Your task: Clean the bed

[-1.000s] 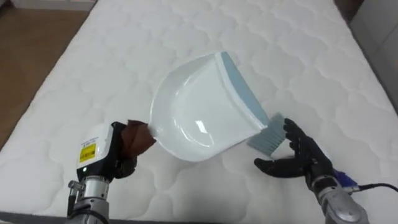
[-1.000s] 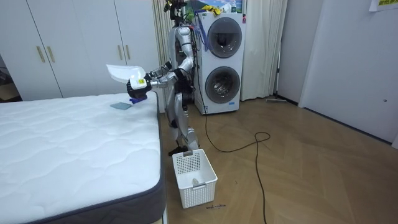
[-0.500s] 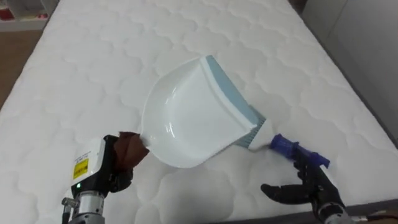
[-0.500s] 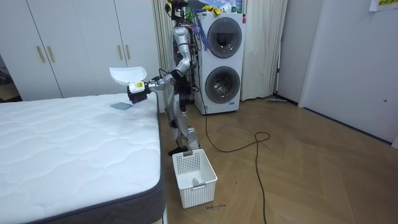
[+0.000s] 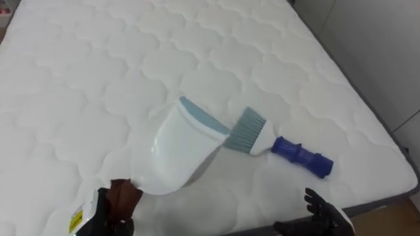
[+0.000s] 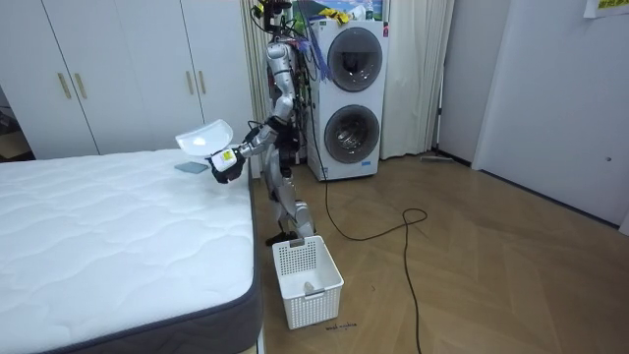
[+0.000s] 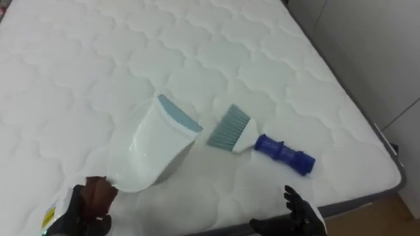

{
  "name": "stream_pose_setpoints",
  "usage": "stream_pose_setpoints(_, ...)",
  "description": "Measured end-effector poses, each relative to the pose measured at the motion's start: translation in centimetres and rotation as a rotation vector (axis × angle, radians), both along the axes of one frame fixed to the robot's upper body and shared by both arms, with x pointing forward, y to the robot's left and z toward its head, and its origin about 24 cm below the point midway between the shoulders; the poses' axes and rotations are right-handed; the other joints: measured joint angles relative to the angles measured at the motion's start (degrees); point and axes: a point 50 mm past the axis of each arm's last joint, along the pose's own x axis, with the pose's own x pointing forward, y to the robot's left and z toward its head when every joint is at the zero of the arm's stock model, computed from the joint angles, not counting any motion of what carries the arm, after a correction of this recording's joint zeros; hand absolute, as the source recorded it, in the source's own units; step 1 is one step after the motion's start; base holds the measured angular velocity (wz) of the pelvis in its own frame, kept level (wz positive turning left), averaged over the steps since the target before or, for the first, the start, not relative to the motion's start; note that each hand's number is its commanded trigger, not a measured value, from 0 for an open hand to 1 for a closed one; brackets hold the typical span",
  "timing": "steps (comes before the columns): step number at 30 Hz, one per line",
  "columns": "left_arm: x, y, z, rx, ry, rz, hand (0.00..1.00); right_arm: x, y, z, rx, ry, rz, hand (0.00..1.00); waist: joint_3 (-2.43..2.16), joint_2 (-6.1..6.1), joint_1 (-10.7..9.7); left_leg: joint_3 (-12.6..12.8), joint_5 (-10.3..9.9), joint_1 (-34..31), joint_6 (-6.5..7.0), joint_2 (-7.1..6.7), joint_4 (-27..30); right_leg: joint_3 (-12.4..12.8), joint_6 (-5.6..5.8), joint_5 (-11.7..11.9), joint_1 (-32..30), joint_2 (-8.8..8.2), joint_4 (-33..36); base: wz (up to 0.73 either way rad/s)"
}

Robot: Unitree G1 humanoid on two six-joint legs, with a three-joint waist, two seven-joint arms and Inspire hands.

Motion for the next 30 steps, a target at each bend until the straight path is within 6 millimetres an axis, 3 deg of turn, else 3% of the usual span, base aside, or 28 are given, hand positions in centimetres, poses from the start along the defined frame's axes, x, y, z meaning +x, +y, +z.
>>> stream_pose_setpoints(4, -0.8, 1.3, -0.2, -0.03, -0.016, 0.13, 0.0, -1.1, -0.4, -0.6, -0.017, 0.046, -0.033, 0.0, 0.16, 0.1, 0.26, 0.06, 0.05, 1.01, -0.1, 0.71, -0.15, -1.18, -0.35, 0.61, 1.94, 0.34, -2.09, 0.03)
stream_pose_setpoints(8, -3.7, 3.7, -1.0, -0.033, 0.008, 0.392, 0.0, -3.4, -1.7, -1.5, -0.051, 0.128, -0.132, 0.0, 0.12, 0.05, 0.45, -1.08, 0.07, 2.06, -0.15, 1.04, -0.3, -2.59, -0.59, 0.78, 3.65, 0.42, -3.27, 0.02)
stream_pose_setpoints(10, -5.3, 4.7, -1.3, -0.046, 0.02, 0.512, 0.0, -4.5, -2.3, -1.6, -0.065, 0.155, -0.177, 0.0, 0.1, 0.05, 1.09, -1.17, 0.08, 2.25, -0.16, 1.04, -0.39, -2.43, -0.59, 0.78, 3.89, 0.49, -3.47, 0.0)
stream_pose_setpoints(15, -11.6, 7.0, -1.9, -0.049, 0.098, 0.858, 0.0, -8.4, -2.7, -2.8, -0.057, 0.299, -0.275, 0.0, -0.03, -0.56, 2.33, -0.71, 0.13, 3.42, -0.25, 1.02, -1.13, -2.52, -0.55, 0.82, 4.66, 0.59, -3.71, -0.01)
stream_pose_setpoints(19, -15.6, 6.8, -2.7, -0.026, 0.262, 0.991, 0.0, -10.9, -3.0, -3.2, -0.048, 0.412, -0.303, 0.0, 0.02, -0.67, 2.9, -0.95, 0.12, 3.87, -0.24, 0.72, -1.39, -2.42, -0.28, 1.13, 5.03, 0.28, -3.71, 0.0)
stream_pose_setpoints(22, -17.4, 6.2, -3.2, -0.045, 0.358, 1.046, 0.0, -12.0, -2.8, -3.6, -0.056, 0.499, -0.252, 0.0, 0.03, -0.6, 3.11, -0.83, 0.02, 3.94, -0.18, 0.65, -2.67, -2.32, -0.26, 1.47, 4.61, 0.36, -3.65, 0.0)
stream_pose_setpoints(27, -18.8, 4.9, -4.1, -0.116, 0.524, 1.05, 0.0, -13.4, -2.5, -3.9, -0.057, 0.604, -0.235, 0.0, 0.0, -0.41, 3.09, -0.76, -0.02, 3.96, -0.28, 0.73, -2.51, -2.55, -0.65, 1.84, 4.61, 0.4, -3.3, 0.0)
stream_pose_setpoints(30, -18.5, 4.1, -4.6, -0.182, 0.584, 1.021, 0.0, -13.9, -2.3, -4.0, -0.05, 0.65, -0.226, 0.0, 0.04, -0.44, 2.81, -0.9, -0.07, 3.69, -0.4, 0.77, -2.01, -2.65, -0.78, 1.82, 4.4, 0.39, -2.85, 0.0)
